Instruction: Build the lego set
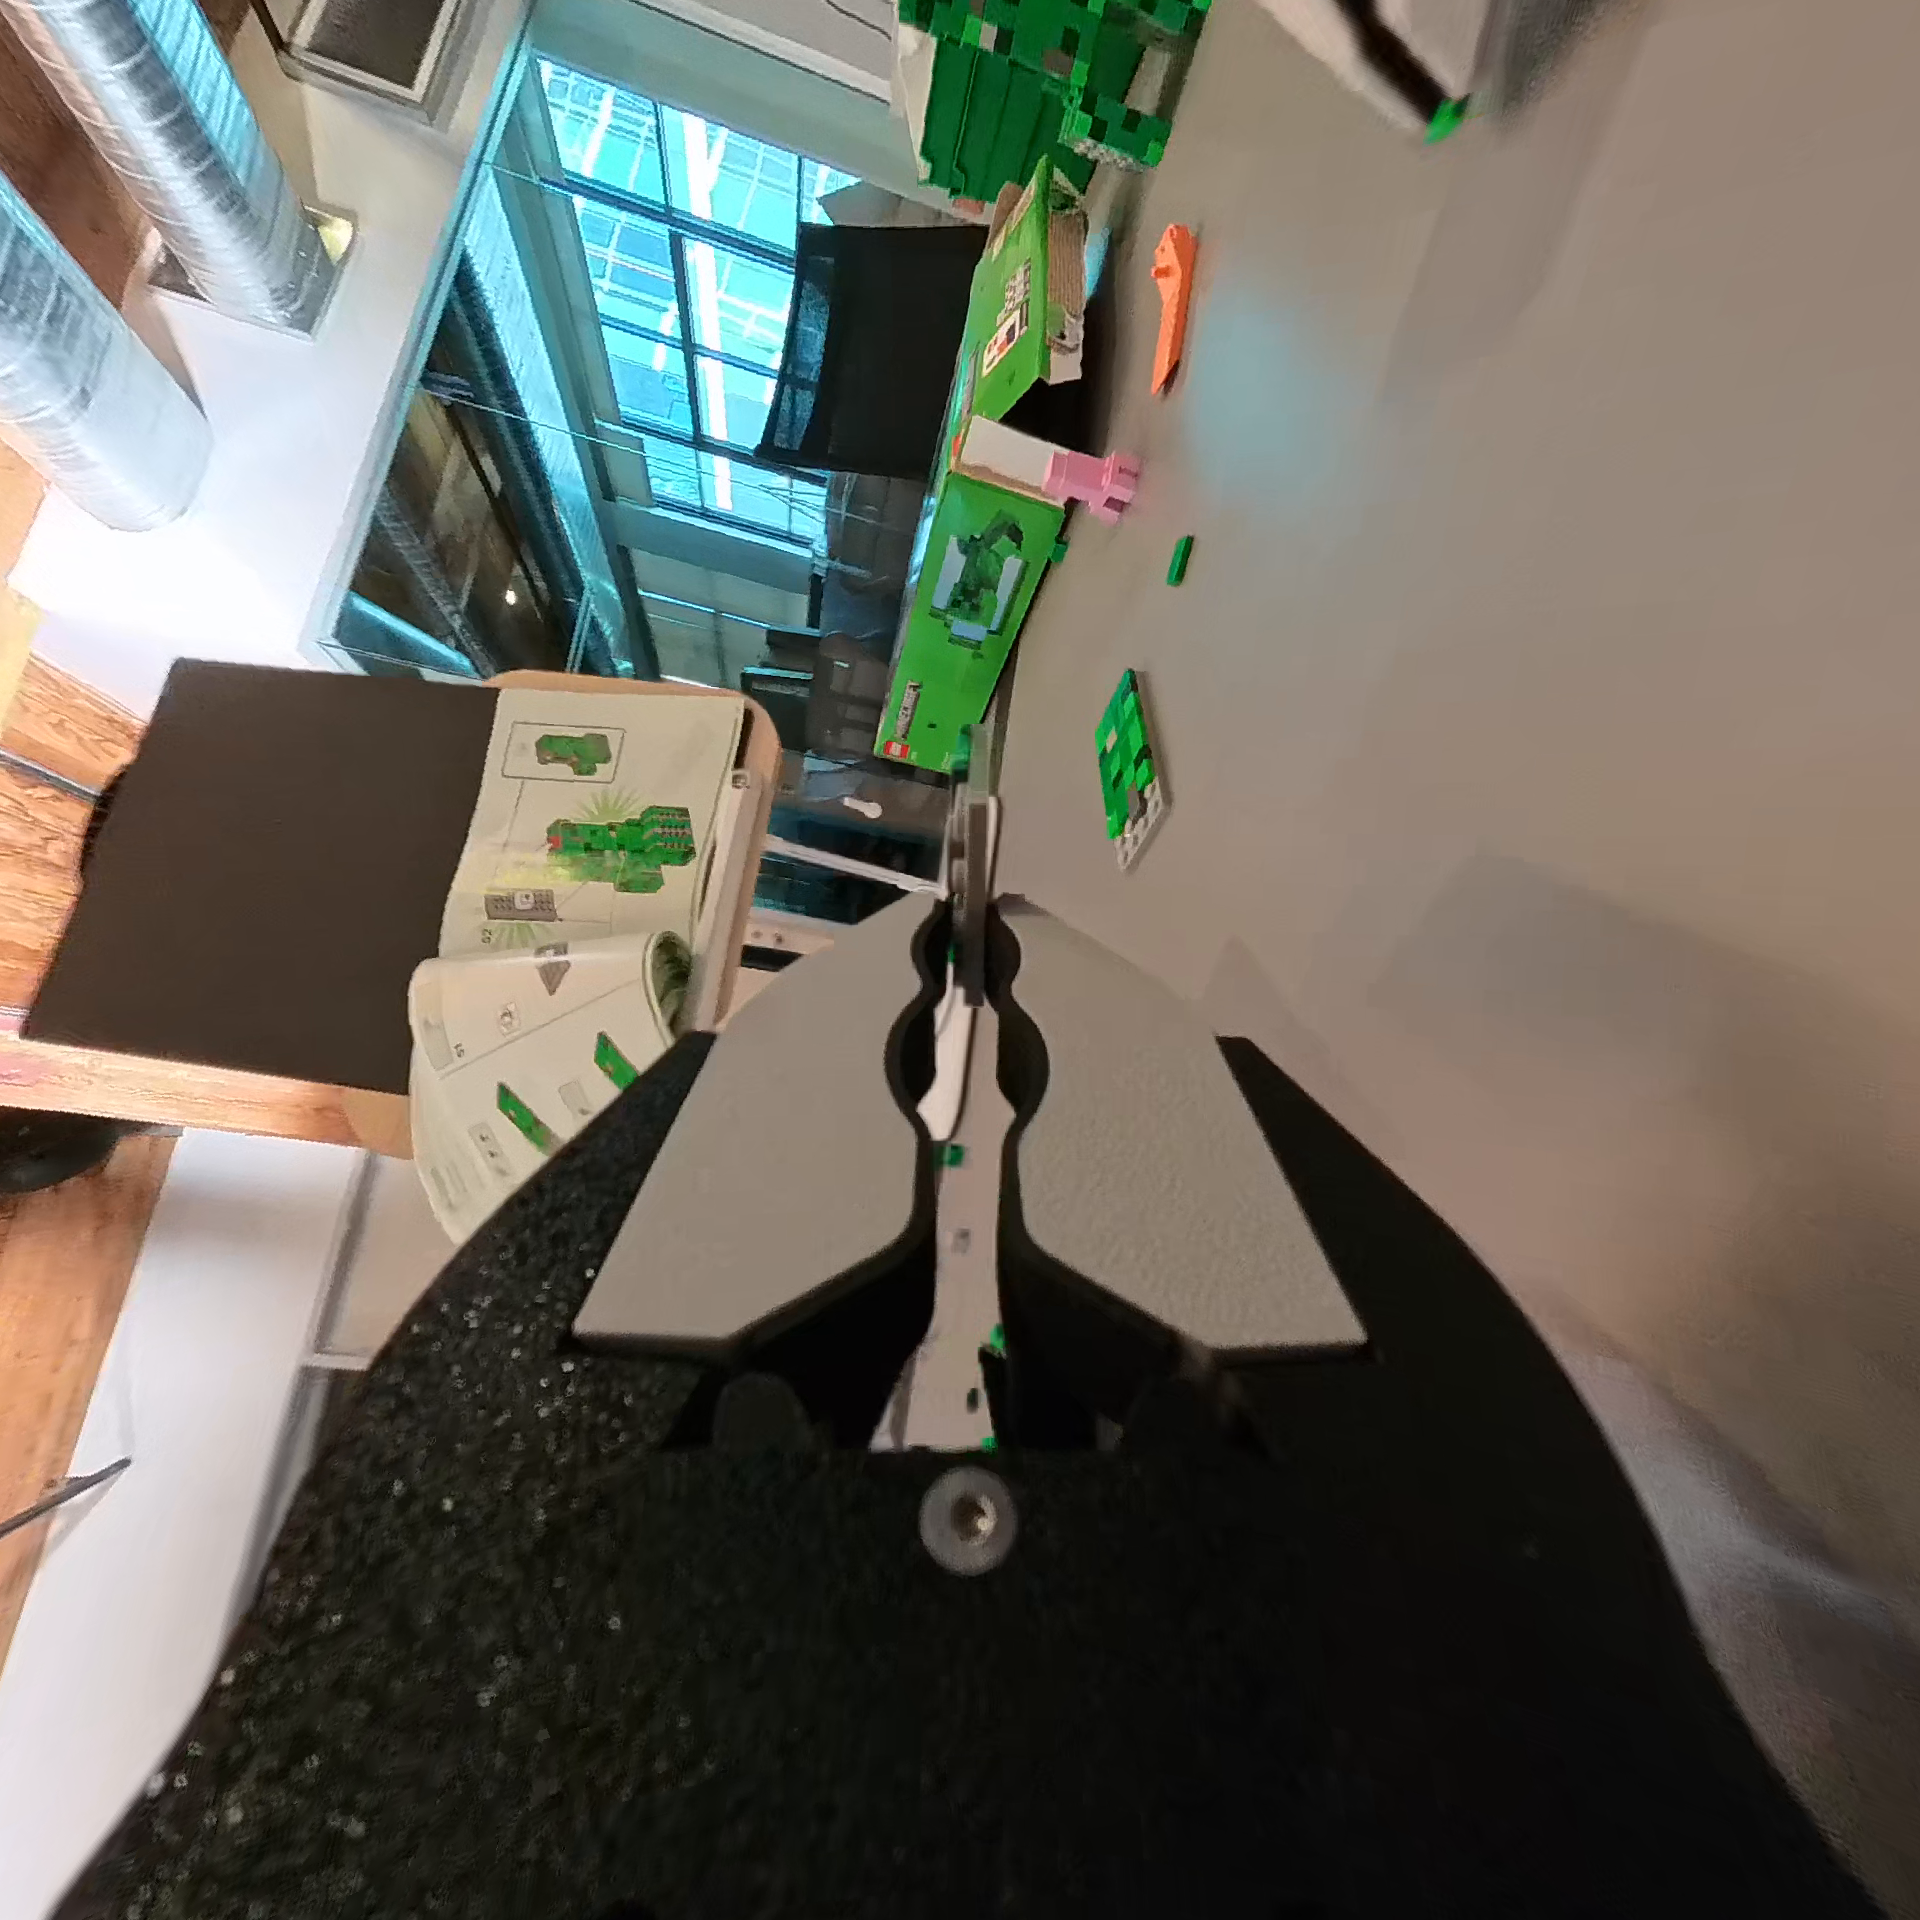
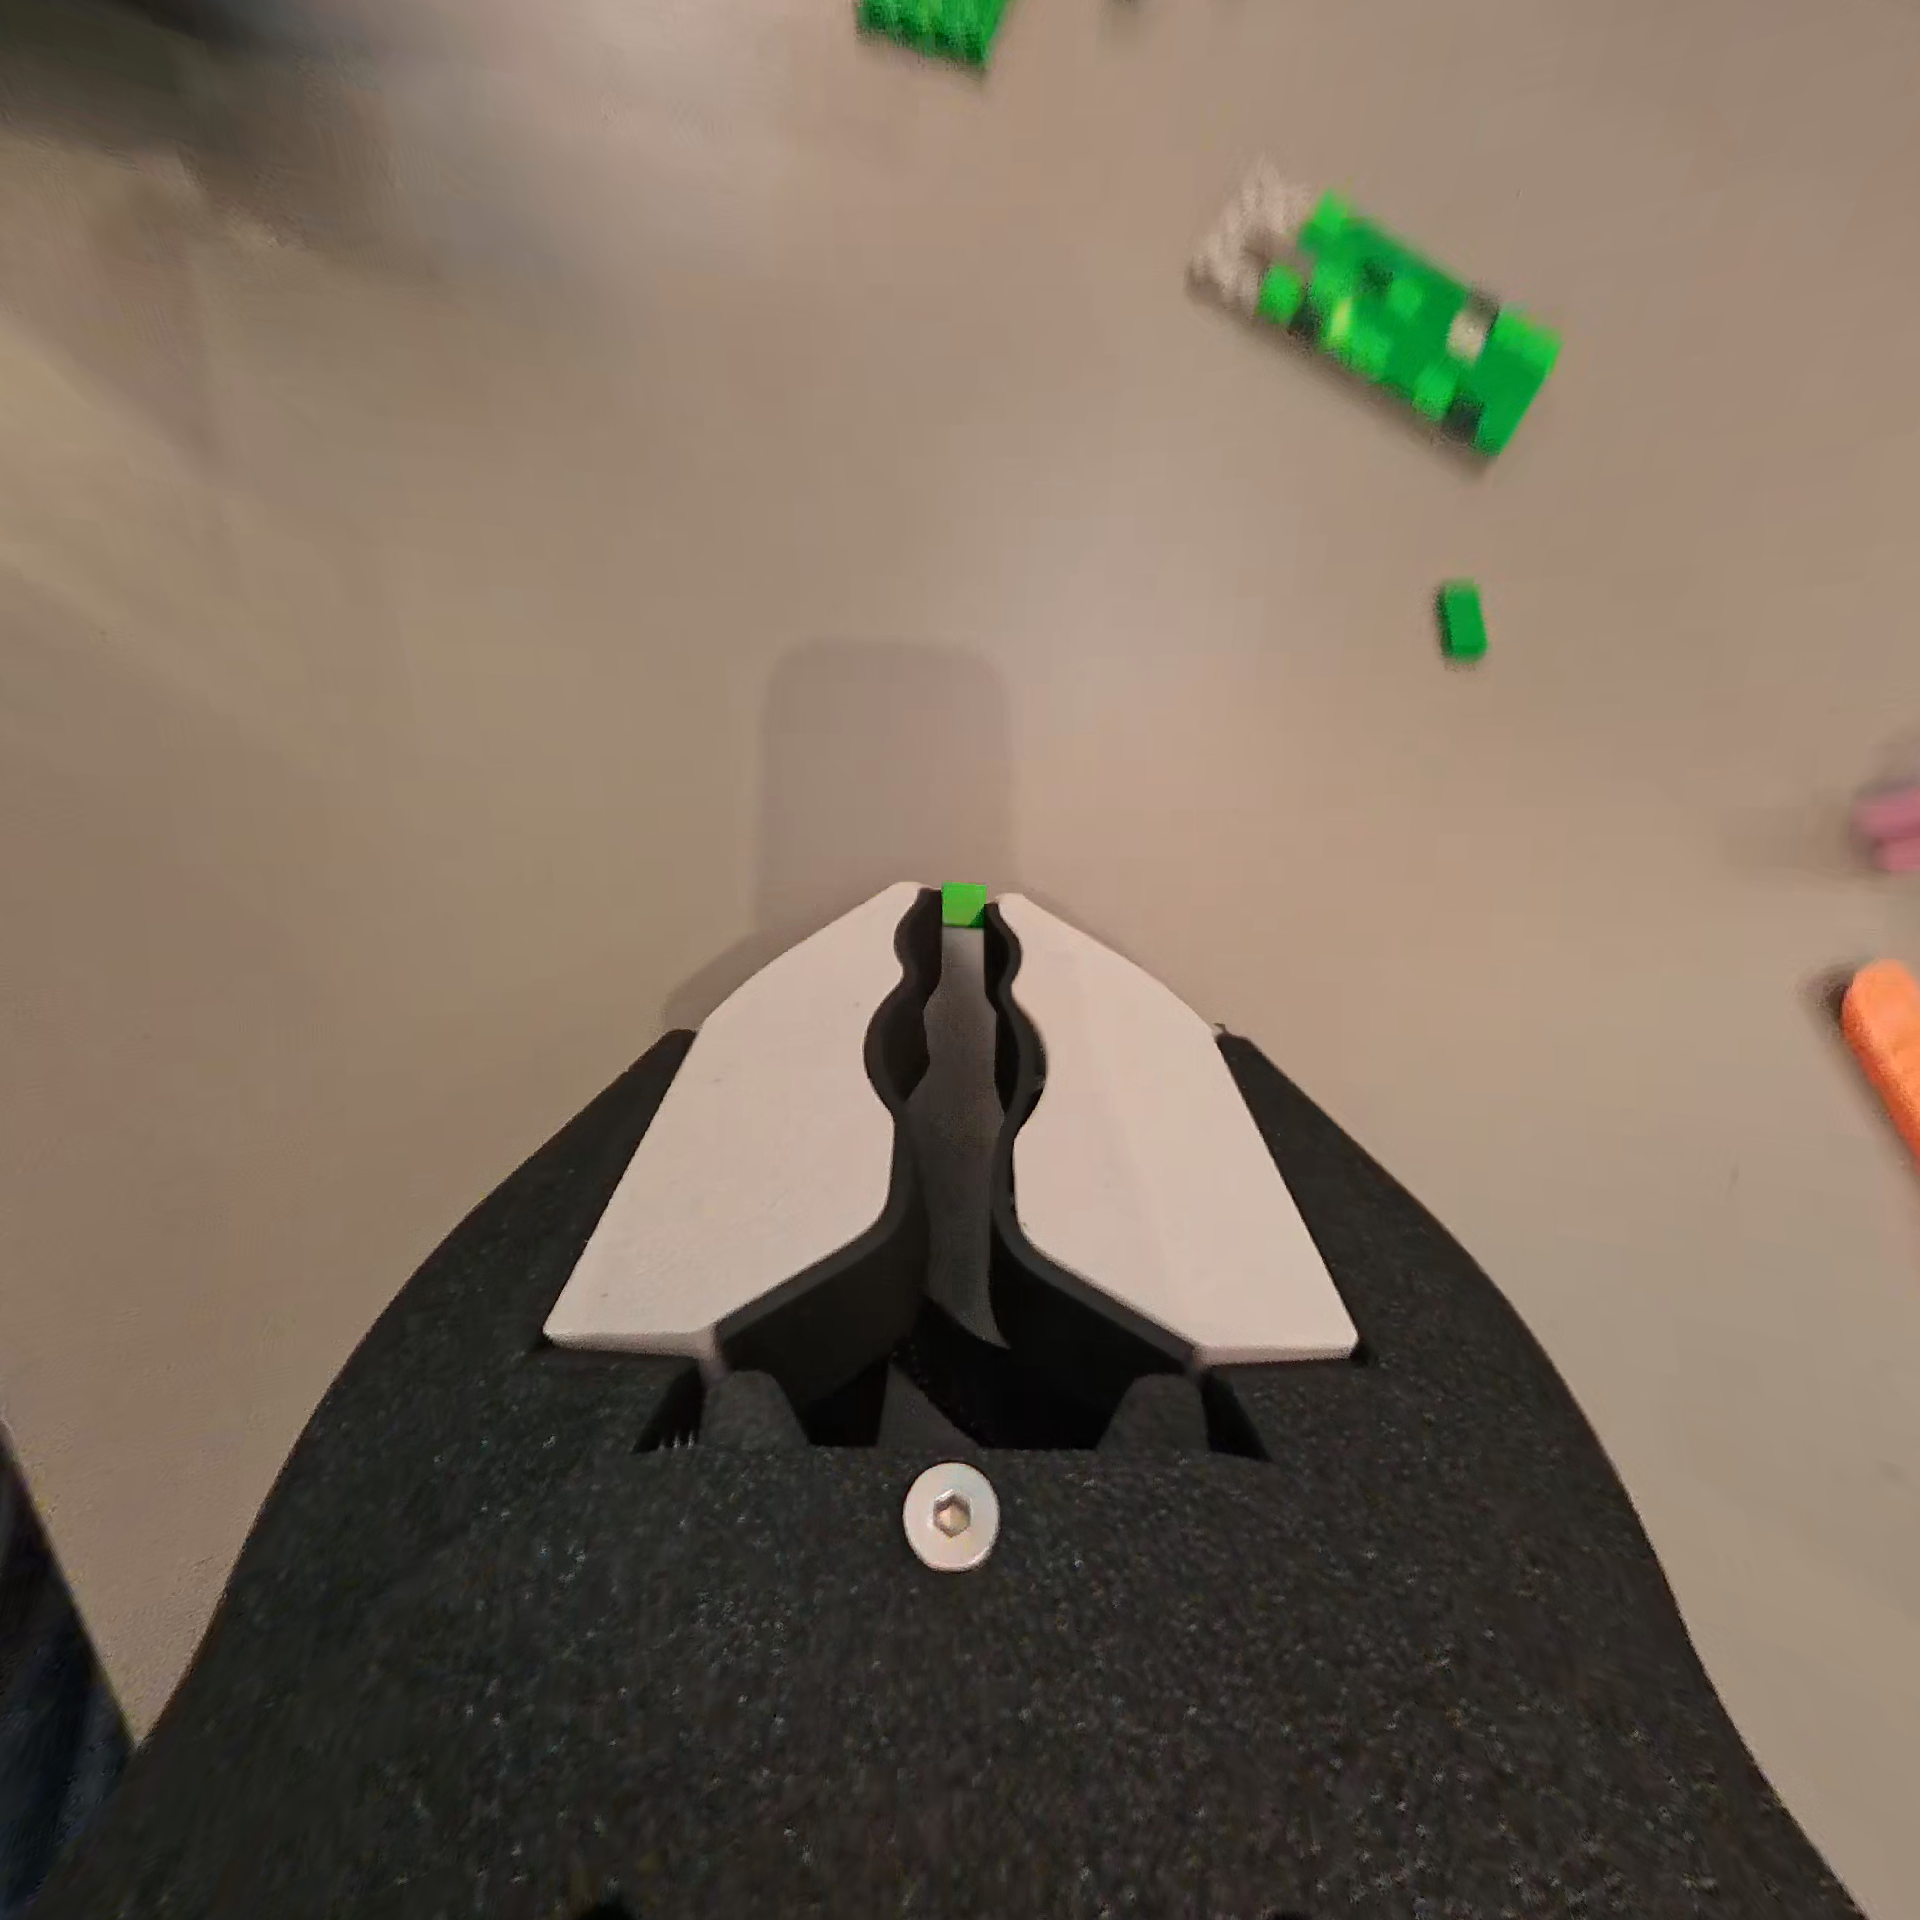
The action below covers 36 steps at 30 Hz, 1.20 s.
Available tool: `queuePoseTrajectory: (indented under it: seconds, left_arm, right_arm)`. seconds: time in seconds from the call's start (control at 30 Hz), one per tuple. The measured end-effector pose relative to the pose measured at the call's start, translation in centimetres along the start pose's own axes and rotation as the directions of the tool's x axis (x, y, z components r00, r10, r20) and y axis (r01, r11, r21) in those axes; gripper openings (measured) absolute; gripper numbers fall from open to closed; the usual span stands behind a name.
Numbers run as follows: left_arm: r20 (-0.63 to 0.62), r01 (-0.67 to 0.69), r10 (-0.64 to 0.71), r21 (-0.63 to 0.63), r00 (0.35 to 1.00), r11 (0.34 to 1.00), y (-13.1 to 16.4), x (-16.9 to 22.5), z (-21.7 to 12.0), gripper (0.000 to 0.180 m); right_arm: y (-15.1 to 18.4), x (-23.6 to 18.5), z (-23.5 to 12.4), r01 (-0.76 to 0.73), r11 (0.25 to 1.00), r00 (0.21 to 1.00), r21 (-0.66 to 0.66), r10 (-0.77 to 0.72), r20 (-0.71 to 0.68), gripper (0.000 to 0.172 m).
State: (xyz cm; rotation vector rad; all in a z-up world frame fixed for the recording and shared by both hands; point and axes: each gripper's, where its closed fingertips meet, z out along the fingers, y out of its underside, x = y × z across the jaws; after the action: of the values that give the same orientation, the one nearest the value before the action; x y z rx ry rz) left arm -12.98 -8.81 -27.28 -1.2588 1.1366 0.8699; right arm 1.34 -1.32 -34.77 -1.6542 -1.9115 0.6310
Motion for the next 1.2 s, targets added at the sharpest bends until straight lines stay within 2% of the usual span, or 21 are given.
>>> queuePoseTrajectory:
  seconds: [0.2,0.33,0.63,1.2]
  left_arm:
    - [0.042,-0.127,0.128,-0.026,0.991,0.992,-0.8,0.0,0.2,0.005]
    - [0.031,-0.168,0.168,-0.011,0.985,0.986,-1.4,0.5,0.2,0.005]
    - [0.038,-0.192,0.192,-0.003,0.981,0.981,-1.9,0.5,0.1,0.005]
    - [0.026,-0.184,0.184,-0.001,0.983,0.983,-2.0,0.7,0.2,0.005]
  right_arm:
    - [-10.8,-4.5,-0.1,0.145,0.972,0.989,0.185,-0.142,-0.029,0.007]
    - [-13.9,-6.7,0.8,0.181,0.964,0.982,0.193,-0.187,0.014,0.007]
    - [-13.6,-7.1,2.3,0.194,0.979,0.98,0.06,-0.196,0.026,0.007]
    - [-13.4,-6.9,2.5,0.222,0.975,0.974,-0.006,-0.222,-0.04,0.008]
